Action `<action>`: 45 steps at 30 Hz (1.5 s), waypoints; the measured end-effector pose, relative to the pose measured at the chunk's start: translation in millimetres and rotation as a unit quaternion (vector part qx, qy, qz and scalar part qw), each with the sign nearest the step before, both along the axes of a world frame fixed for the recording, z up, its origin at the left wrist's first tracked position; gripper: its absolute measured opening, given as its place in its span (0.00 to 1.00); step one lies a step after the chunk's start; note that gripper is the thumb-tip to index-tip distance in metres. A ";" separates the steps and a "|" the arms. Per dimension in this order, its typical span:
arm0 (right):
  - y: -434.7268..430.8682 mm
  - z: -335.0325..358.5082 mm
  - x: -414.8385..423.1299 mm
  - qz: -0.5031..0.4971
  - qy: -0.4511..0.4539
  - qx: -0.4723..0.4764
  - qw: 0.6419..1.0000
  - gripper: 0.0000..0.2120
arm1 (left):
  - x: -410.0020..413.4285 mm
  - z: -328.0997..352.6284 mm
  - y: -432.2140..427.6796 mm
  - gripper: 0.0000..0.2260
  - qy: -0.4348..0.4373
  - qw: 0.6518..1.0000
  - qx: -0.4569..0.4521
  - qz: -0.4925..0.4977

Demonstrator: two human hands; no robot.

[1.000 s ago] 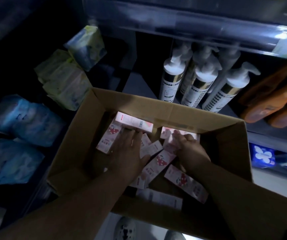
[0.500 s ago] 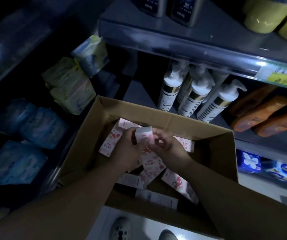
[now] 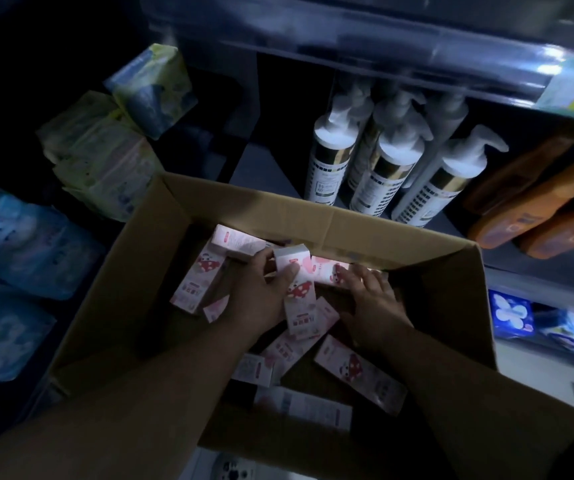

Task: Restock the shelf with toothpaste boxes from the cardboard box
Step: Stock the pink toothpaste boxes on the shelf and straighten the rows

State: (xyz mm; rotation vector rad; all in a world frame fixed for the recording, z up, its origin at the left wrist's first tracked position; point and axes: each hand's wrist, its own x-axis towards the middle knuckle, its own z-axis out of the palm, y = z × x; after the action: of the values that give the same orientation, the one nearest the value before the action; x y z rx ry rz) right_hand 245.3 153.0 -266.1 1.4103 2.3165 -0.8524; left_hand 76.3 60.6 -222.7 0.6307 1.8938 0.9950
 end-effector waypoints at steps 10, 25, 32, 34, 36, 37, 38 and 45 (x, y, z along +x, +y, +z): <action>-10.8 -8.7 0.1 -0.041 -0.044 0.066 0.996 0.32 | 3.2 -8.8 9.0 0.19 -0.038 0.999 0.001 0.029; -63.7 166.4 -10.7 -0.160 0.255 0.066 0.951 0.13 | -8.0 155.9 -19.4 0.10 -0.056 0.984 0.130 0.111; -75.1 299.3 -31.4 -0.112 0.434 -0.101 0.888 0.19 | -15.5 296.7 -69.0 0.10 -0.030 0.964 0.221 0.144; -83.4 330.7 -32.2 -0.065 0.455 -0.108 0.882 0.21 | -10.7 334.5 -93.1 0.09 -0.027 0.956 0.242 0.166; -95.5 360.2 -33.3 -0.029 0.483 -0.110 0.868 0.23 | -4.8 367.6 -119.7 0.10 0.001 0.952 0.249 0.178; -102.6 373.8 -34.5 -0.016 0.492 -0.119 0.862 0.25 | -1.0 381.8 -132.8 0.11 0.009 0.949 0.253 0.189; -111.8 388.2 -36.2 0.004 0.499 -0.131 0.857 0.27 | 3.2 395.6 -145.9 0.12 0.015 0.945 0.257 0.203; -191.1 452.9 -56.4 0.127 0.522 -0.227 0.812 0.28 | 21.6 469.3 -246.5 0.12 0.089 0.922 0.271 0.261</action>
State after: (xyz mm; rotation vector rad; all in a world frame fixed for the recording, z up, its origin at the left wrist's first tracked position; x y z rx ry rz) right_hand 189.0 -38.1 186.8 0.3744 2.5325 -2.3030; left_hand 98.0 -185.9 246.7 0.5424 1.9957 1.9030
